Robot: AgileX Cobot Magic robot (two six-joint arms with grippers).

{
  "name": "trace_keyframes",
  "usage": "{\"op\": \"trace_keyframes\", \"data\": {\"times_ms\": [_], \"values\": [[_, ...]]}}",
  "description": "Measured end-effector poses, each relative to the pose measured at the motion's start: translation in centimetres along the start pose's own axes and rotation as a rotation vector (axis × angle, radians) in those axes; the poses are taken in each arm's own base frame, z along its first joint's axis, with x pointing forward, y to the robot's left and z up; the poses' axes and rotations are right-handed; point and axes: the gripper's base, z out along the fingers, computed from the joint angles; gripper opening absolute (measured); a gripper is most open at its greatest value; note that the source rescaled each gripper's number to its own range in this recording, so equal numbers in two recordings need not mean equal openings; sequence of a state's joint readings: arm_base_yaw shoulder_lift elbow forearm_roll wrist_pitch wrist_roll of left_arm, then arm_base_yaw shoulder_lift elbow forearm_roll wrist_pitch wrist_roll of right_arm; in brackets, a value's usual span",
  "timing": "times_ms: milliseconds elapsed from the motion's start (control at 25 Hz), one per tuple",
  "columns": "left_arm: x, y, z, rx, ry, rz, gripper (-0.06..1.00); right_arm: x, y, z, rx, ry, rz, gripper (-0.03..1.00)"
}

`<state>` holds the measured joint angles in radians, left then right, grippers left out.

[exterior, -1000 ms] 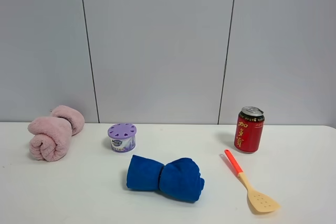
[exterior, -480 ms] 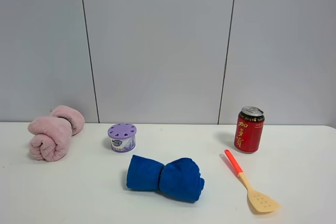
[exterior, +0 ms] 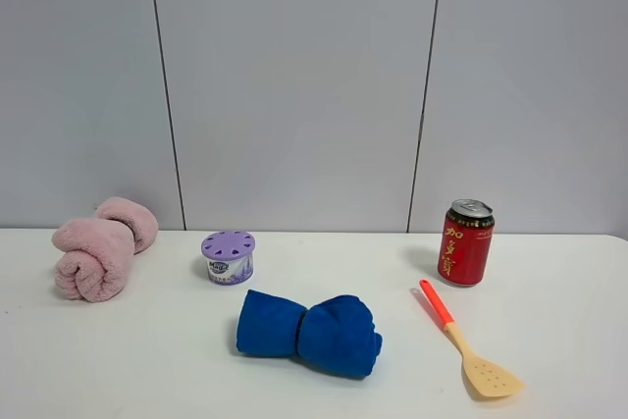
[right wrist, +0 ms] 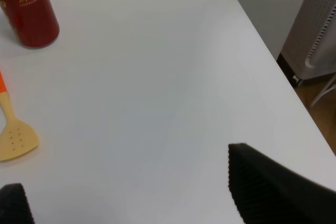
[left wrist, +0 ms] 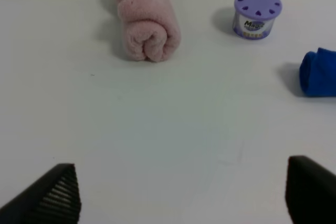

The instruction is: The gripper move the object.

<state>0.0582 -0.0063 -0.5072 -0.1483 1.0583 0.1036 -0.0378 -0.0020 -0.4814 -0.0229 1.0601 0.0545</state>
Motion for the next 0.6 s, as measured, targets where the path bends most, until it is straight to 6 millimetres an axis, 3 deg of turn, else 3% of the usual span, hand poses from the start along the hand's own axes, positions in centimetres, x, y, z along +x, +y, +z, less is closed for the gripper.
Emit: {"op": "trace_keyframes", "data": {"times_ms": [600], "values": [[-0.01, 0.03, 0.00, -0.003, -0.001, 0.002, 0.75, 0.00, 0.00, 0.00, 0.000, 0.000, 0.000, 1.00]]}}
